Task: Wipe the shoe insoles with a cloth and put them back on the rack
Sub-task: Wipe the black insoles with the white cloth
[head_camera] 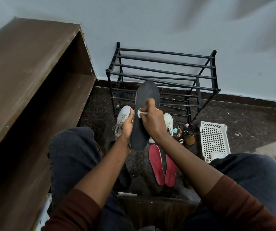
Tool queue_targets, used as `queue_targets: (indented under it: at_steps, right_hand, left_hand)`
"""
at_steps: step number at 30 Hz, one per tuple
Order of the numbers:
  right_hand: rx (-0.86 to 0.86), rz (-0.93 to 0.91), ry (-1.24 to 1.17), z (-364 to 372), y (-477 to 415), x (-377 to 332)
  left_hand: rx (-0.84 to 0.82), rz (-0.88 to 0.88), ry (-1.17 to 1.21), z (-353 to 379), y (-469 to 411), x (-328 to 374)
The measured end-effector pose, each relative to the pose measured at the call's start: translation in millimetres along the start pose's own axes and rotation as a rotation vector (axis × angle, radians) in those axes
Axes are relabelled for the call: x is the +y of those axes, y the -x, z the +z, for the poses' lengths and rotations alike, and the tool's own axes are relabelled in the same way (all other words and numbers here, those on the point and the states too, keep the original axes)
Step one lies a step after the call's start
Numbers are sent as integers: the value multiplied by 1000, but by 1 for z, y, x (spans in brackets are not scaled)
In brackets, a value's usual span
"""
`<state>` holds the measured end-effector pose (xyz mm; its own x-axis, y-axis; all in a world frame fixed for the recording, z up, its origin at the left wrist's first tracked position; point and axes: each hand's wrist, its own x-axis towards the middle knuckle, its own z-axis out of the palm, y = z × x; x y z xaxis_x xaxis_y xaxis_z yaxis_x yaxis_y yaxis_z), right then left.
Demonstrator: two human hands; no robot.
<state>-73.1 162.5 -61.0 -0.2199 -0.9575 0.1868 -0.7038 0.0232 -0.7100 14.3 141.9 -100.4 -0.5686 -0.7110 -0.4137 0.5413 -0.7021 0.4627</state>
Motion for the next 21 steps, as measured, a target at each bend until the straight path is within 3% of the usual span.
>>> queue_targets:
  at_steps: [4, 8, 11, 15, 17, 21]
  right_hand:
    - [-92, -24, -26, 13, 32, -10]
    - [-150, -103, -84, 8, 54, -19]
    - [-159, -145, -37, 7, 51, -11]
    - [-91, -75, 85, 6, 17, 7]
    - [-31, -31, 119, -3, -8, 15]
    - [67, 60, 53, -26, -47, 29]
  left_hand:
    - [41, -42, 7, 2, 0, 5]
    - [-201, -143, 101, 0, 10, 15]
    - [-391, -38, 50, 0, 14, 10]
    - [-62, -73, -14, -7, 2, 7]
    - [-38, -14, -85, -6, 0, 6]
    - [-6, -87, -277, -2, 0, 7]
